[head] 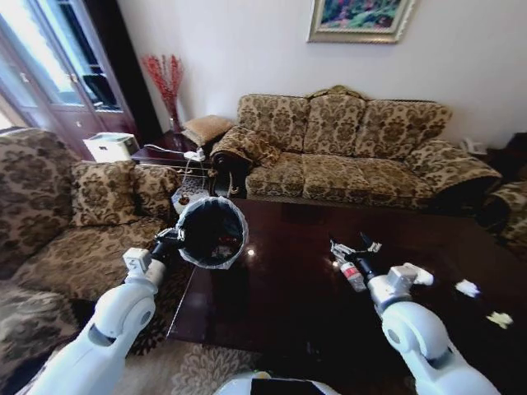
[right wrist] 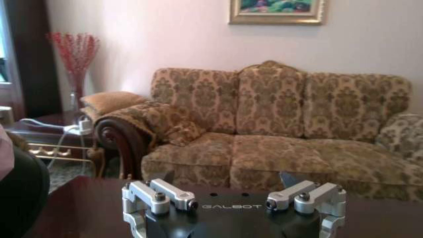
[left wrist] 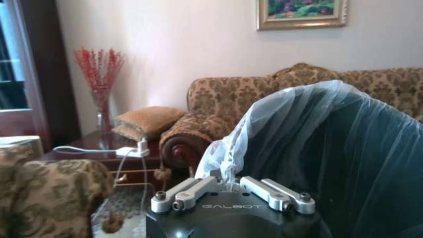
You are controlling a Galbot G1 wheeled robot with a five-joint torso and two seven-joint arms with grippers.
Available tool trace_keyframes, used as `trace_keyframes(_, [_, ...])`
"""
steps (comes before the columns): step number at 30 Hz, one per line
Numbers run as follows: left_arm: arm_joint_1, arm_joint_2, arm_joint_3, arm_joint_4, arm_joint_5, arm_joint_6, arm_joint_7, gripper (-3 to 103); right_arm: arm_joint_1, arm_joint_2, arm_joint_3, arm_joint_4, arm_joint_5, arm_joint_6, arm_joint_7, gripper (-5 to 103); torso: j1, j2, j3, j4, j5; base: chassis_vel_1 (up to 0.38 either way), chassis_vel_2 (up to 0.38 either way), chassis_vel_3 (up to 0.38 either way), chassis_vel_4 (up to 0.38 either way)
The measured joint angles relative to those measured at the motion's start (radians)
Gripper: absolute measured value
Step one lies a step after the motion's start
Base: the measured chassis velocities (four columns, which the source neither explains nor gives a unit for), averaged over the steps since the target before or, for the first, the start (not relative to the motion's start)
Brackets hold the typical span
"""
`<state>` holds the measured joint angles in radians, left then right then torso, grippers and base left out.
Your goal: Move to the front of the table and place the trash on the table into the trash bin.
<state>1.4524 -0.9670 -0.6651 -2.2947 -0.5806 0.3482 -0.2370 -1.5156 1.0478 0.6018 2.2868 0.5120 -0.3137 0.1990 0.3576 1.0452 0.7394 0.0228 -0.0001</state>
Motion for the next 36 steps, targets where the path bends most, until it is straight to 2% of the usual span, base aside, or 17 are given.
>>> trace_keyframes(8, [0.014, -0.033, -0.005, -0.034, -0.016, -0.017, 0.000, 0, -0.044, 0.039, 0.001, -0.010, -0.070, 0.018, -0.008, 100, 0.000, 0.000, 0.000, -0.0005, 0.0002, -0.096, -0.096, -0.088, -0.094])
trace_keyframes(11, [-0.002, -0.012, 0.001, -0.028, 0.000, -0.021, 0.001, 0, -0.068, 0.041, 0.028, -0.009, -0.086, 0.026, -0.014, 100, 0.000, 0.000, 0.000, 0.0008, 0.0000, -0.013, -0.015, -0.018, -0.008])
trace_keyframes(20, [-0.010, 0.000, 0.006, -0.042, 0.009, -0.014, -0.006, 0, -0.083, 0.039, 0.044, -0.008, -0.098, 0.041, -0.024, 100, 0.000, 0.000, 0.000, 0.0001, -0.0001, -0.042, -0.054, 0.041, 0.049])
trace_keyframes(28, [0.054, -0.011, -0.013, -0.095, 0.033, 0.000, -0.039, 0, -0.059, 0.055, 0.011, -0.045, -0.110, 0.062, -0.049, 100, 0.000, 0.000, 0.000, 0.0000, 0.0002, -0.216, -0.217, 0.204, 0.207])
trace_keyframes(33, [0.098, -0.040, -0.025, -0.115, 0.051, -0.006, -0.050, 0, -0.008, 0.034, -0.046, -0.124, -0.140, 0.089, -0.053, 100, 0.000, 0.000, 0.000, -0.0002, 0.0001, -0.266, -0.258, 0.256, 0.260])
trace_keyframes(36, [0.111, -0.054, -0.026, -0.118, 0.058, -0.010, -0.060, 0, 0.046, 0.011, -0.095, -0.177, -0.142, 0.100, -0.053, 100, 0.000, 0.000, 0.000, 0.0001, 0.0013, -0.155, -0.155, 0.137, 0.156])
